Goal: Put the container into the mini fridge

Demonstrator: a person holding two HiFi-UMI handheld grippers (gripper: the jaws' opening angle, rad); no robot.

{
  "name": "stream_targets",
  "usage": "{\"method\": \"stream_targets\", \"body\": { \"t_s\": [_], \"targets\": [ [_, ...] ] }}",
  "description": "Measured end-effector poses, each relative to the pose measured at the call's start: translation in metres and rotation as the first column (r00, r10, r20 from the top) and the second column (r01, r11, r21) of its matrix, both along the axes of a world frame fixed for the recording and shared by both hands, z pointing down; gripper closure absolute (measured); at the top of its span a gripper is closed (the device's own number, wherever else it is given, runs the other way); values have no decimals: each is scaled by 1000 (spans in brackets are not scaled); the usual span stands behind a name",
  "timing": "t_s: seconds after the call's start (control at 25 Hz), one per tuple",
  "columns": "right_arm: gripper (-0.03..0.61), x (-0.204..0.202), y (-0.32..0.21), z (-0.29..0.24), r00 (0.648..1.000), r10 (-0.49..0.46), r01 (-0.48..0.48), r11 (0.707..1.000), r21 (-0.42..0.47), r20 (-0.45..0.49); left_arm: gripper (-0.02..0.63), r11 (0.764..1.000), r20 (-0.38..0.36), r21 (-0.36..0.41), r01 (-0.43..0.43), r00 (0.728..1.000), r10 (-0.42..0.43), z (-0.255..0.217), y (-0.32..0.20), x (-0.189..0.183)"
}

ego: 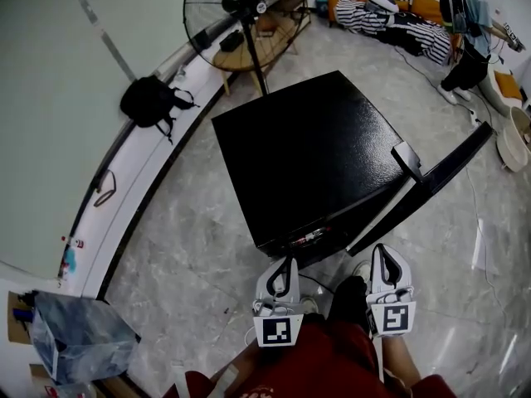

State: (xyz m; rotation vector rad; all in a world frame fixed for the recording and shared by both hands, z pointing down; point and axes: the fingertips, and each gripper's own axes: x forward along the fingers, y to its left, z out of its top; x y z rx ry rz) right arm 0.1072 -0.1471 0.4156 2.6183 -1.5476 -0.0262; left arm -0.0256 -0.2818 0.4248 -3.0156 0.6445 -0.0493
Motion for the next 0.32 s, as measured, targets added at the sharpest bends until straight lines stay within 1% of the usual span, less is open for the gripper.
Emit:
{"method": "stream_targets", "body": {
  "t_s": [0.16, 0.32],
  "targets": [
    [578, 2, -2, 4, 1000, 4, -4, 1000, -8, 6, 607, 1000, 11, 8, -9, 1000, 9, 3, -1, 3],
    [578, 4, -7, 3, 1000, 2, -2, 1000, -7, -13, 607, 999, -11, -33, -2, 1000, 2, 3, -5, 8]
  ]
}}
